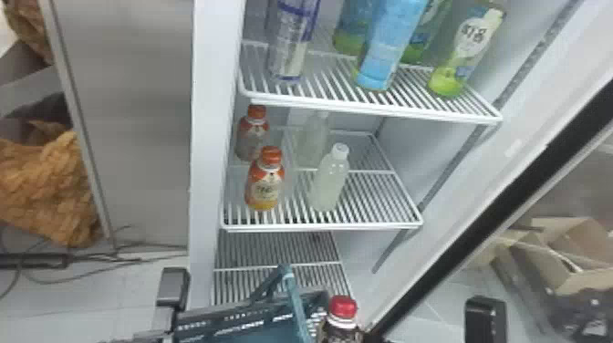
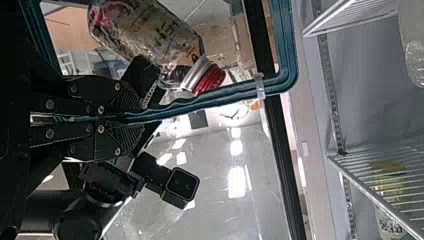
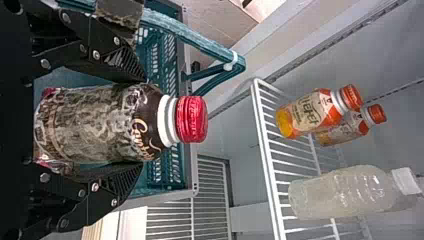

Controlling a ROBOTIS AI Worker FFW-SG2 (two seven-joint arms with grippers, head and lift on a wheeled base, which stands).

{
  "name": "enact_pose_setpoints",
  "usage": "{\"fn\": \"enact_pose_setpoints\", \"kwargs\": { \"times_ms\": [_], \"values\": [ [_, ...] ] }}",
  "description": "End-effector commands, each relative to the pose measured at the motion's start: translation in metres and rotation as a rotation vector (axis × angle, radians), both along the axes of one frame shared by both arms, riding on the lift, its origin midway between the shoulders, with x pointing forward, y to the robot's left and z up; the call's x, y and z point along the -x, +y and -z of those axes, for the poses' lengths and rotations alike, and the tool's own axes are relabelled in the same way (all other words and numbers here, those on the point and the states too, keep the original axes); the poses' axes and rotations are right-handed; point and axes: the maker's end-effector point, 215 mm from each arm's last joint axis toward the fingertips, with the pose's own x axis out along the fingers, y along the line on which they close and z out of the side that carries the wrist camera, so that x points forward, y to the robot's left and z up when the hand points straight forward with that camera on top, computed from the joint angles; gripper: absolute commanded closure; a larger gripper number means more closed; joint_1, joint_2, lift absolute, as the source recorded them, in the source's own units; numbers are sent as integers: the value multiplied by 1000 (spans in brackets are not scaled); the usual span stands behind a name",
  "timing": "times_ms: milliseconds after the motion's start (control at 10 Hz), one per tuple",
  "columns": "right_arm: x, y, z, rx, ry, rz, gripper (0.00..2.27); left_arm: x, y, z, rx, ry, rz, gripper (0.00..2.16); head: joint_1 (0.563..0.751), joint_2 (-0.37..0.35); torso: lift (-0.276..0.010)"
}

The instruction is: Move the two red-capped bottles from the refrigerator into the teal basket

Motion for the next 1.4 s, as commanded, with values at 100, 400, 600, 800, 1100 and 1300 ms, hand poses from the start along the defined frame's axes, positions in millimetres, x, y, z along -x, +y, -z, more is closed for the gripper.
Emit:
{"fn": "enact_pose_setpoints", "kwargs": {
  "times_ms": [100, 400, 600, 800, 1100, 1300],
  "values": [
    [-11, -9, -4, 10, -47, 18, 484, 1, -1, 0, 2, 1, 2, 1107, 695, -350, -228],
    [-25, -20, -12, 37, -112, 37, 481, 1, -1, 0, 2, 1, 2, 1107, 695, -350, -228],
    [-35, -31, -22, 68, -169, 55, 484, 0, -1, -1, 2, -2, 2, 1107, 695, -350, -228],
    [-54, -47, -43, 106, -283, 85, 484, 0, -1, -1, 2, -2, 2, 1107, 695, -350, -228],
    [-82, -72, -70, 117, -465, 160, 484, 1, -2, -1, 4, 1, 3, 1107, 695, -350, -228],
    [-96, -90, -83, 122, -582, 218, 486, 2, -4, -2, 8, 6, 6, 1107, 695, -350, -228]
  ]
}}
